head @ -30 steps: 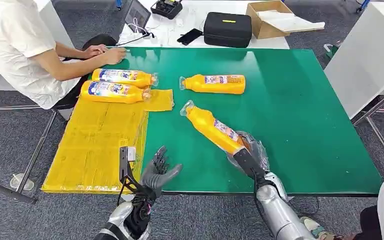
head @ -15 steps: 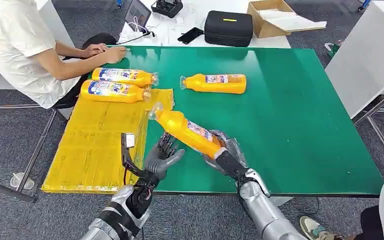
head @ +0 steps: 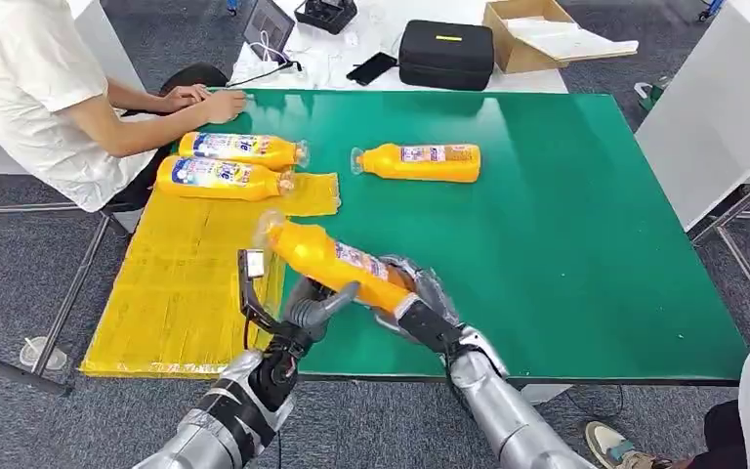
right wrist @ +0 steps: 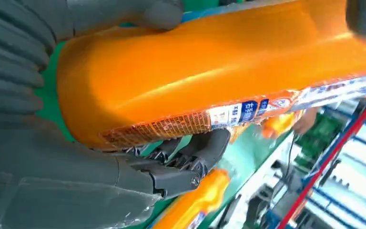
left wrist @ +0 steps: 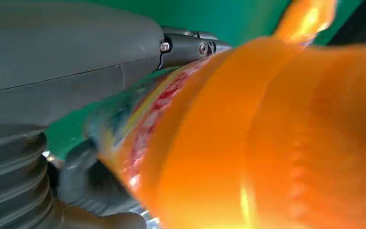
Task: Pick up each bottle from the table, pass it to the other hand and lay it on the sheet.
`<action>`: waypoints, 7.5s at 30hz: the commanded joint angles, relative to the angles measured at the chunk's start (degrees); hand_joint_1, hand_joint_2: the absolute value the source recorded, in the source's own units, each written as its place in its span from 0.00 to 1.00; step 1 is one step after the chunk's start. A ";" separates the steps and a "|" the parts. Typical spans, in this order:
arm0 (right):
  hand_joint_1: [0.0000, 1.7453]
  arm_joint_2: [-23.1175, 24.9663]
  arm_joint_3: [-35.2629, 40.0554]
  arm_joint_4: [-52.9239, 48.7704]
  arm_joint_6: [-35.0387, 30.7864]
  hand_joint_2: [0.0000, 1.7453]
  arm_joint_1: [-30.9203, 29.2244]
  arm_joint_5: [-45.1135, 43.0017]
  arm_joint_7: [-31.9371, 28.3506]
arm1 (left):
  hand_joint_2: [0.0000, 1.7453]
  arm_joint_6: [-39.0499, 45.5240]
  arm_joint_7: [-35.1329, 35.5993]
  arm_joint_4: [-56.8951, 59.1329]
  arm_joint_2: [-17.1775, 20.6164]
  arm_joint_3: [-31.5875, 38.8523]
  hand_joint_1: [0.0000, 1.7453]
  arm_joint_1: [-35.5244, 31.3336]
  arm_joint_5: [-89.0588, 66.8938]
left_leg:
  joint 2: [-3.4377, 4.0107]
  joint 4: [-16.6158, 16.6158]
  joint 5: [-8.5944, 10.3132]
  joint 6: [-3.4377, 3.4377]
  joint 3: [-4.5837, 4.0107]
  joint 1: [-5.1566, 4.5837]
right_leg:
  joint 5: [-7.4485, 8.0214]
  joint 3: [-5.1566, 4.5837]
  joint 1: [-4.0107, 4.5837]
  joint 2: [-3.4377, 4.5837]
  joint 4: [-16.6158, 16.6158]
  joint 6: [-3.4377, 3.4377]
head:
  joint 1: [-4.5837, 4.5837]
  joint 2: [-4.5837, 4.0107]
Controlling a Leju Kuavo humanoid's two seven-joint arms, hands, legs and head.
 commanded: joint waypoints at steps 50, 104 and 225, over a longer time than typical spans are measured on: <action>0.00 1.67 -2.09 -5.10 -1.23 1.00 4.36 -6.58 -0.51 | 1.00 8.02 -4.53 -13.41 3.09 6.70 1.00 1.36 -6.54 | 0.17 0.01 -0.05 0.01 0.11 0.05 | 0.01 0.10 0.08 0.07 -0.02 -0.14 | 0.00 0.00; 0.00 1.49 -10.20 -11.68 -8.97 1.00 5.36 -8.52 -4.33 | 1.00 22.44 20.36 11.75 13.47 -10.79 0.00 -15.30 -89.50 | 0.18 0.04 0.00 0.00 0.01 0.05 | 0.04 0.00 0.07 0.10 0.03 -0.10 | 0.00 0.00; 0.00 -14.08 -2.54 -0.05 -5.81 1.00 -0.66 31.99 25.69 | 1.00 28.81 5.71 -42.39 10.38 -15.46 0.00 12.92 -54.77 | 0.17 0.01 -0.05 0.12 0.05 -0.06 | 0.05 0.10 -0.02 0.05 -0.12 -0.10 | -0.02 0.00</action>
